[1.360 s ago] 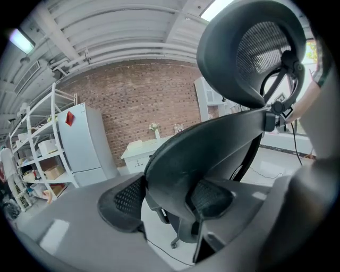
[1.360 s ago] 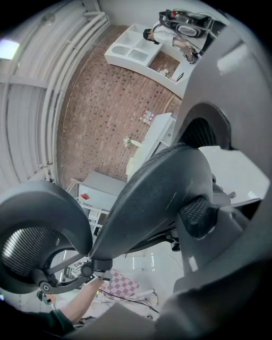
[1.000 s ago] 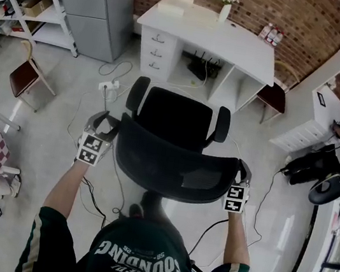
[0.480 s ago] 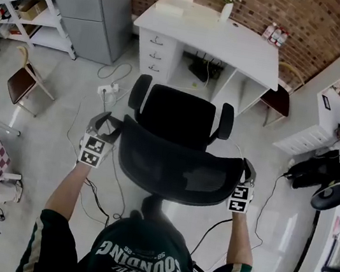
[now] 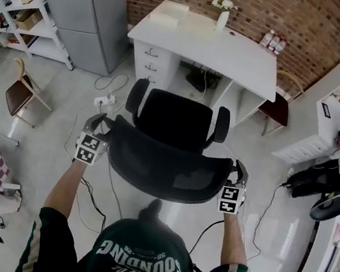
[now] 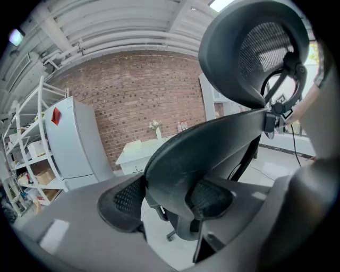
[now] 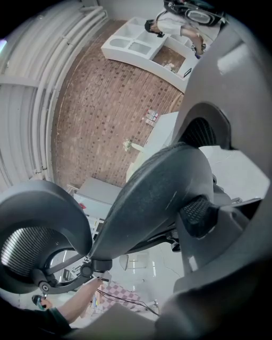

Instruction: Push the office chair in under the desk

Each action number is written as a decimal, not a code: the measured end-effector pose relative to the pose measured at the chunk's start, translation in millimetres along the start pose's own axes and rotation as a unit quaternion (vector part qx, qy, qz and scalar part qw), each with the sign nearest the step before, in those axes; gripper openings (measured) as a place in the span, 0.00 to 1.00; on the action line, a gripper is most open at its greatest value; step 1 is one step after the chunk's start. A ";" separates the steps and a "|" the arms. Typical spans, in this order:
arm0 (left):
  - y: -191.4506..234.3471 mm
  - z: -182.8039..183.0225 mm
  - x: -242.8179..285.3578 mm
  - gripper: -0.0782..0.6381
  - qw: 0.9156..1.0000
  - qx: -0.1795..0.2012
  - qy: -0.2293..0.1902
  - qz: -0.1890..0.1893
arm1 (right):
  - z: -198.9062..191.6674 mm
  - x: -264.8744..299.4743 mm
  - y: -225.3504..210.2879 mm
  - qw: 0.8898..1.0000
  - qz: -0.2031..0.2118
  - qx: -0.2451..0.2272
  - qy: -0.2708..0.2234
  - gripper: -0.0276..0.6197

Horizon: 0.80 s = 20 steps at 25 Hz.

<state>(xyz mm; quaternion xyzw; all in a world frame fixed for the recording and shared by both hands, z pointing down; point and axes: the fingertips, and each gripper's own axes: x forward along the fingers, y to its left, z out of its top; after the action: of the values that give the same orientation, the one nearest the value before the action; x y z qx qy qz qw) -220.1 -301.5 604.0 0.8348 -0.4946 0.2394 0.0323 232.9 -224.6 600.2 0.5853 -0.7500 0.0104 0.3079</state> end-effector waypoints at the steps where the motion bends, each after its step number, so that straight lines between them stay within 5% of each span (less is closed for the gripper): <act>1: 2.8 4.1 5.9 0.47 1.000 -0.002 0.001 0.000 | 3.0 5.3 -3.3 1.000 -0.002 -0.001 -0.003 0.43; 20: 56.7 38.6 104.0 0.47 1.000 -0.013 0.006 -0.016 | 37.1 93.3 -37.0 1.000 -0.010 0.009 0.005 0.43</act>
<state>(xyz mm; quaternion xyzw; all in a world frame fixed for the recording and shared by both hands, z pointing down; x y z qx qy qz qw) -212.4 -425.8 604.5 0.8404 -0.4844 0.2377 0.0501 237.2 -331.5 601.6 0.5956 -0.7421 0.0168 0.3069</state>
